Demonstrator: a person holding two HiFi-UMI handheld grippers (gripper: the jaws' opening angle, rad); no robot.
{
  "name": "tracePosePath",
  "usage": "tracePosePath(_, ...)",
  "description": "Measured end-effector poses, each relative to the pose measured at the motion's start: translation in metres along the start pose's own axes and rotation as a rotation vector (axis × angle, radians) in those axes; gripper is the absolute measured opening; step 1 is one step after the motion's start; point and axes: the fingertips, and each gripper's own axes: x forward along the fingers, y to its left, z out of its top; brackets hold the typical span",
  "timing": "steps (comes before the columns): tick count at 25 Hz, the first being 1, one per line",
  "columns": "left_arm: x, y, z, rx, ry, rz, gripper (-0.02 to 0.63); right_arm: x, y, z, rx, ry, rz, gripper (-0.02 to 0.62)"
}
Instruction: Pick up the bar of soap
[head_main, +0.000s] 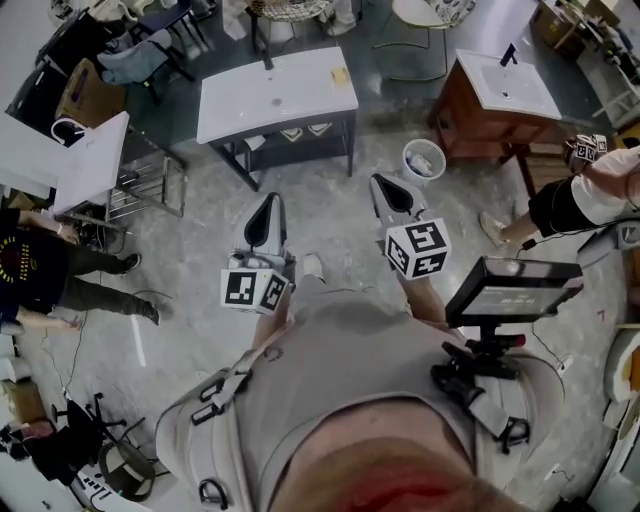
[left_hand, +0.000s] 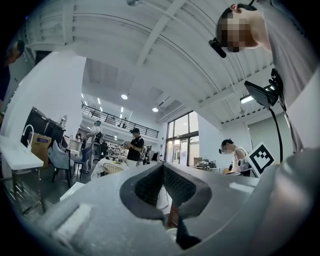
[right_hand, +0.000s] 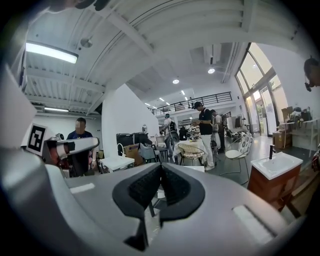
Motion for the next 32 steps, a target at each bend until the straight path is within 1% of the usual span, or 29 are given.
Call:
tracePosePath(4,0.016,0.007,0.015,-0.011,-0.013,-0.032,-0.002,0.008,0.002,0.017,-0.011,-0.015,-0.023,0.003)
tracePosePath(6,0.025,0.017,0.023,-0.010,-0.016,-0.051,-0.002,0.019,0.004,0.027,-0.010,-0.021,-0.034,0.003)
tracePosePath(9,0.046,0.052,0.030,-0.016,-0.035,-0.072,-0.002,0.058,0.007,0.040,-0.019,-0.023,-0.047,0.003)
tracePosePath(13,0.067,0.100,0.030,-0.025,-0.047,-0.094,-0.002,0.109,0.013,0.046,-0.029,-0.022,-0.067,0.003)
tracePosePath(19,0.092,0.143,0.016,-0.067,-0.038,-0.130,-0.002,0.149,0.020,0.042,-0.026,-0.007,-0.090,0.003)
tracePosePath(22,0.100,0.160,0.016,-0.058,-0.054,-0.157,-0.002,0.158,0.022,0.032,-0.033,0.020,-0.114,0.003)
tracePosePath(25,0.103,0.181,0.011,-0.050,-0.042,-0.151,-0.002,0.167,0.028,0.024,-0.040,0.059,-0.125,0.003)
tracePosePath(28,0.101,0.190,0.006,-0.052,-0.027,-0.132,-0.002,0.166,0.033,0.023,-0.035,0.062,-0.126,0.003)
tracePosePath(32,0.099,0.189,0.001,-0.072,-0.018,-0.131,-0.002,0.169,0.032,0.023,-0.032,0.059,-0.132,0.003)
